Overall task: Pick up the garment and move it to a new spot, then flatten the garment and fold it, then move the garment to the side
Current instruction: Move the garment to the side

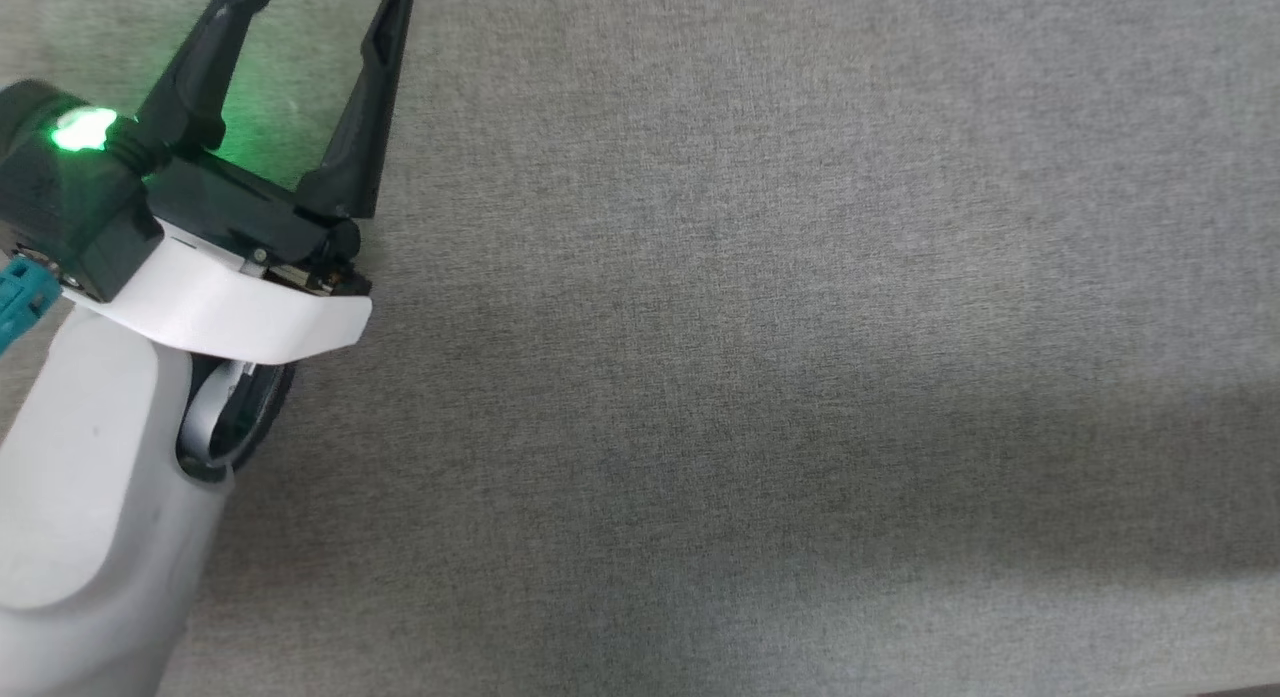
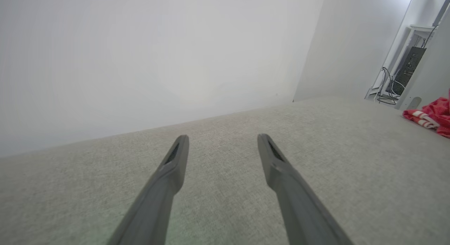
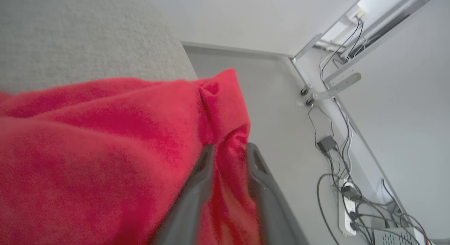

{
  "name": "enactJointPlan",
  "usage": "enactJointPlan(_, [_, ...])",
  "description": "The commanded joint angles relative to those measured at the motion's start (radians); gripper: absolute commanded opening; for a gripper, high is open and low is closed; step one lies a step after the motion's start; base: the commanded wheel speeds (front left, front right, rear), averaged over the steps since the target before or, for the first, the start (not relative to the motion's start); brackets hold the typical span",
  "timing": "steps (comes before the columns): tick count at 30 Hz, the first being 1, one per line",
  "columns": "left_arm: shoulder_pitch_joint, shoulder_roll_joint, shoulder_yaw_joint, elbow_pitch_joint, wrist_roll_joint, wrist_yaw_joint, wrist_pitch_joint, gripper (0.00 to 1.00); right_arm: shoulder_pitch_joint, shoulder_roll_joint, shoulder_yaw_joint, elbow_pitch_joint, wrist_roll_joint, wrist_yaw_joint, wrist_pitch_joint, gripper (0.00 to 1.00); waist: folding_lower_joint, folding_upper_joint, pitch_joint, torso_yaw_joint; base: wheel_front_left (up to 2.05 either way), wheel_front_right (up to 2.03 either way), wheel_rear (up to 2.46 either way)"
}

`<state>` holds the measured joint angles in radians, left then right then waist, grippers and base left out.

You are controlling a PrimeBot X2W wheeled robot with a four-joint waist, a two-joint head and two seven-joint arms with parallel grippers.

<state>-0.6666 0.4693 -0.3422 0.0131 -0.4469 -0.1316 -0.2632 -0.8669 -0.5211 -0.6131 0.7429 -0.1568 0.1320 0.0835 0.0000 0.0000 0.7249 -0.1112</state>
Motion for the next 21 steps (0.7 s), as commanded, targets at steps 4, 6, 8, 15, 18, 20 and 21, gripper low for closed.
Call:
enactJointPlan(4, [0.051, -0.025, 0.023, 0.024, -0.013, 0.002, -0.002, 1.00, 0.010, 0.006, 0.055, 0.030, -0.029, -0.003, -0.067, 1.00, 0.0000, 0.0000, -0.073, 0.020, 0.00, 0.00, 0.00])
enactJointPlan(6, [0.082, -0.046, 0.038, 0.035, -0.015, 0.002, -0.002, 1.00, 0.026, 0.016, 0.095, 0.031, -0.022, -0.003, -0.099, 1.00, 0.0000, 0.0000, -0.116, 0.031, 0.00, 0.00, 0.00])
enactJointPlan(8, [0.118, -0.064, 0.052, 0.046, -0.016, 0.002, -0.002, 1.00, 0.047, 0.029, 0.135, 0.024, -0.006, -0.003, -0.118, 1.00, 0.0000, 0.0000, -0.163, 0.044, 0.00, 0.00, 0.00])
enactJointPlan(15, [0.244, -0.133, 0.087, 0.082, -0.014, 0.002, -0.002, 1.00, 0.160, 0.068, 0.287, -0.065, 0.085, -0.003, -0.150, 1.00, 0.0000, 0.0000, -0.324, 0.101, 0.00, 0.00, 0.00])
enactJointPlan(18, [0.296, -0.151, 0.107, 0.090, -0.010, 0.002, -0.002, 1.00, 0.222, 0.093, 0.362, -0.135, 0.147, -0.003, -0.148, 1.00, 0.0000, 0.0000, -0.383, 0.119, 0.00, 0.00, 0.00])
enactJointPlan(20, [0.333, -0.161, 0.121, 0.098, -0.007, 0.002, -0.002, 1.00, 0.265, 0.113, 0.417, -0.186, 0.189, -0.003, -0.138, 1.00, 0.0000, 0.0000, -0.420, 0.127, 0.00, 0.00, 0.00])
enactJointPlan(21, [0.351, -0.164, 0.126, 0.103, -0.004, 0.002, -0.002, 1.00, 0.287, 0.124, 0.440, -0.213, 0.215, -0.003, -0.134, 1.00, 0.0000, 0.0000, -0.438, 0.130, 0.00, 0.00, 0.00])
